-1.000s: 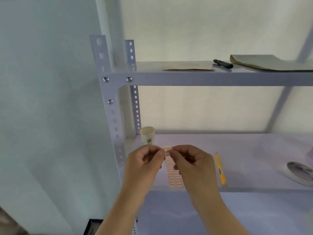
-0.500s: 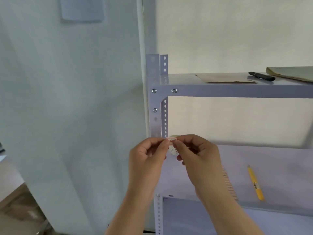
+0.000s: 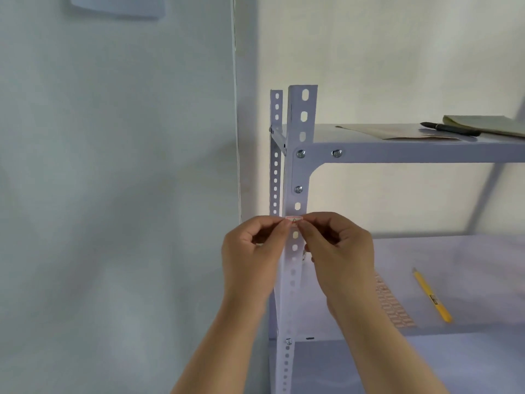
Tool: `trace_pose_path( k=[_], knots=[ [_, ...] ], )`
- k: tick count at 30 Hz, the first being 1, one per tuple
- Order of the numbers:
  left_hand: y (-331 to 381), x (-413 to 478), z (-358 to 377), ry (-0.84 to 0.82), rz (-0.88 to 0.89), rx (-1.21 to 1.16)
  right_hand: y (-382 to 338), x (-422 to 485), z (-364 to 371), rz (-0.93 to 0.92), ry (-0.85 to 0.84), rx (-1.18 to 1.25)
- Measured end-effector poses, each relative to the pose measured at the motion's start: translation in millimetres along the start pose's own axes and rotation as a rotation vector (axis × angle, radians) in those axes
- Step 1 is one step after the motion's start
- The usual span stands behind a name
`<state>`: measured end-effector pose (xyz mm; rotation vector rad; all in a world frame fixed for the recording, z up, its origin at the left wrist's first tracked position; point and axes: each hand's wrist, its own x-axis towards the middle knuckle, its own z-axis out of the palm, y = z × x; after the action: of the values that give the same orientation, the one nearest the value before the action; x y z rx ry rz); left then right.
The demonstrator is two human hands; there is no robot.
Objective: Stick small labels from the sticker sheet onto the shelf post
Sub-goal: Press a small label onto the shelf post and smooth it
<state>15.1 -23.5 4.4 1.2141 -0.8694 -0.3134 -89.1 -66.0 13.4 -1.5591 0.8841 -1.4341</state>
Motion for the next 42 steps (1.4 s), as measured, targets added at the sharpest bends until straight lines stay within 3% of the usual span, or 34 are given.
trace_pose_path(
  k=[11,42],
  knots=[
    [-15,16,8,0.060,0.045,0.036,13,13,7,-0.087,0.074,0.011],
    [-15,14,25,0.204,0.171,0.170,24,26,5,-0.127,0.027,0.046]
  ],
)
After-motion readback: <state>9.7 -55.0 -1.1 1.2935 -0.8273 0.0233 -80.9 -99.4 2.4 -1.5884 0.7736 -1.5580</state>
